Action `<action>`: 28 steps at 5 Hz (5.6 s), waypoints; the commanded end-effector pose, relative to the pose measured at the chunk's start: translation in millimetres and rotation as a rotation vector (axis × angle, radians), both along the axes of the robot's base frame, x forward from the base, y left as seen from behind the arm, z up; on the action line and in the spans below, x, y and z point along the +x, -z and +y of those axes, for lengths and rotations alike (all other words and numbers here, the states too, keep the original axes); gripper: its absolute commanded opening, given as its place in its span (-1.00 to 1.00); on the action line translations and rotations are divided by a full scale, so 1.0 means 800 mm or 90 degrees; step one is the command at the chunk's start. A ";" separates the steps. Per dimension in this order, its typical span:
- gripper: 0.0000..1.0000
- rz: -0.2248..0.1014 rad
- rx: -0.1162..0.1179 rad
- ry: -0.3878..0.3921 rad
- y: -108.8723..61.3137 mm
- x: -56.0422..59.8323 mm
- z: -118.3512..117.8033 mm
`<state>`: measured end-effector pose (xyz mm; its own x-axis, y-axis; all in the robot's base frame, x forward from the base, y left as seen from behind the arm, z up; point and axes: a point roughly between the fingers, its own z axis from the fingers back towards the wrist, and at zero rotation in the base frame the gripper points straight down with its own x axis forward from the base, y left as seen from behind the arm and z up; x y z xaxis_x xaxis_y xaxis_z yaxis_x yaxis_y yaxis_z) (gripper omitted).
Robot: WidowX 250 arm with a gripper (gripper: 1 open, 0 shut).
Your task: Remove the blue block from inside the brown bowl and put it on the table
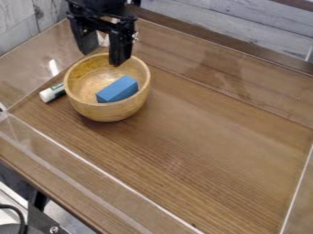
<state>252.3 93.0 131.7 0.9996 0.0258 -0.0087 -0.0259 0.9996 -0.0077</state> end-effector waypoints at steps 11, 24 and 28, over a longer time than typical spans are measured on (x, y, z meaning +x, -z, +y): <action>1.00 -0.039 -0.011 -0.034 -0.002 0.009 0.013; 1.00 -0.033 -0.031 0.019 0.080 0.028 0.014; 1.00 -0.043 -0.039 0.008 0.080 0.032 0.016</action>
